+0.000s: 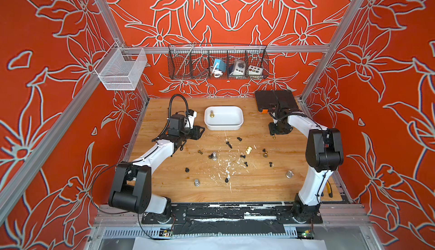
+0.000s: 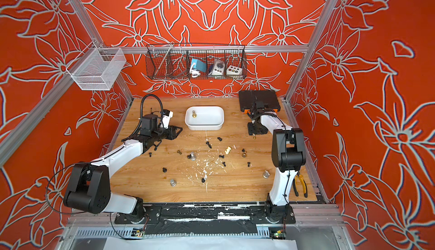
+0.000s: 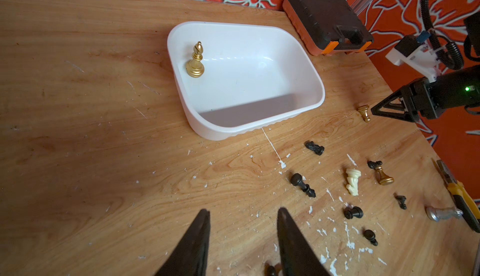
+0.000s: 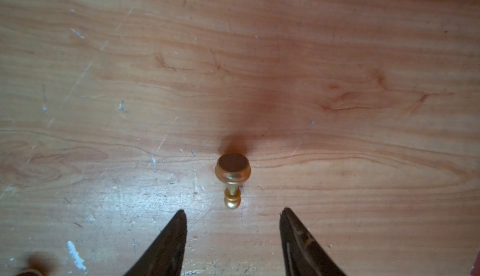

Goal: Put the chess pieces into the storage box
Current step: Pick up the chess piece at the center of the board.

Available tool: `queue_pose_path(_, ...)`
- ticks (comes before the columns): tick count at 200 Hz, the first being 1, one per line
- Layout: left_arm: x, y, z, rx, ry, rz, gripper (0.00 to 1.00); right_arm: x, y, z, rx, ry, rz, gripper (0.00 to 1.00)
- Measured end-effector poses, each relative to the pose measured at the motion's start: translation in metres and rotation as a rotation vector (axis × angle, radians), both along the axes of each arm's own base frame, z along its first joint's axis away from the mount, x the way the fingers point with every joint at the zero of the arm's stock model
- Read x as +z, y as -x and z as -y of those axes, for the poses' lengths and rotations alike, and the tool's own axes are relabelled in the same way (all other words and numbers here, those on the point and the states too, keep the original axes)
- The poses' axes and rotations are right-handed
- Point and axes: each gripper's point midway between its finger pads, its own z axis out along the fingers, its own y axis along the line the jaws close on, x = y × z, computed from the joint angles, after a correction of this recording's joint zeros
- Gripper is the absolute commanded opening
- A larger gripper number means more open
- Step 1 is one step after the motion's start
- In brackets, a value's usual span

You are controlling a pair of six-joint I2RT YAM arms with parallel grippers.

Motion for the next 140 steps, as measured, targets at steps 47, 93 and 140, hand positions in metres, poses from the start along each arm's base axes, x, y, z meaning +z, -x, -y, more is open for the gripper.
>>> queue_pose_path(47, 0.001, 0.001, 0.003, -0.003, 0.027, -0.009, 0.43, -0.016, -0.002, 0.002, 0.004, -0.014, -0.033, 0.56)
queue_pose_path(93, 0.001, 0.002, 0.004, -0.003, 0.039, -0.017, 0.43, -0.026, -0.01, 0.001, 0.014, -0.025, -0.044, 0.52)
queue_pose_path(140, 0.001, 0.003, 0.005, -0.006, 0.05, -0.023, 0.43, -0.026, -0.021, -0.003, 0.024, -0.042, -0.033, 0.46)
